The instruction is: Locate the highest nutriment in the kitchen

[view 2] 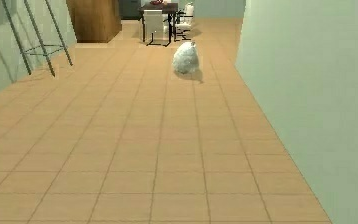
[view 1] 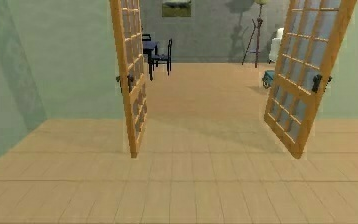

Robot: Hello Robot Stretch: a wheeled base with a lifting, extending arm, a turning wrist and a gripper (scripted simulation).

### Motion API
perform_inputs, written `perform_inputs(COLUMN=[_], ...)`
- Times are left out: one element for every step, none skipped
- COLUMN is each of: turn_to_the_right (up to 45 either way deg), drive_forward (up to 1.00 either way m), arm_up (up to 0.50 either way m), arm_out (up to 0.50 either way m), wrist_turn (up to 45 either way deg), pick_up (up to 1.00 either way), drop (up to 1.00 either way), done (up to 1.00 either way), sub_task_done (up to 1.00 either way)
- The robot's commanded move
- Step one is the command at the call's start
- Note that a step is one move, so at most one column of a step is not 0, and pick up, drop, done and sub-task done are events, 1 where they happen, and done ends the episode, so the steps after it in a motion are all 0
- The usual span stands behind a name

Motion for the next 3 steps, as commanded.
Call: perform_inputs(turn_to_the_right=[0.0, -45.0, -42.0], drive_forward=[0.05, 0.0, 0.0], arm_up=[0.0, 0.0, 0.0], arm_out=[0.0, 0.0, 0.0], wrist_turn=[0.0, 0.0, 0.0], pick_up=[0.0, 0.0, 0.0], drop=[0.0, 0.0, 0.0], done=[0.0, 0.0, 0.0], sub_task_done=[0.0, 0.0, 0.0])
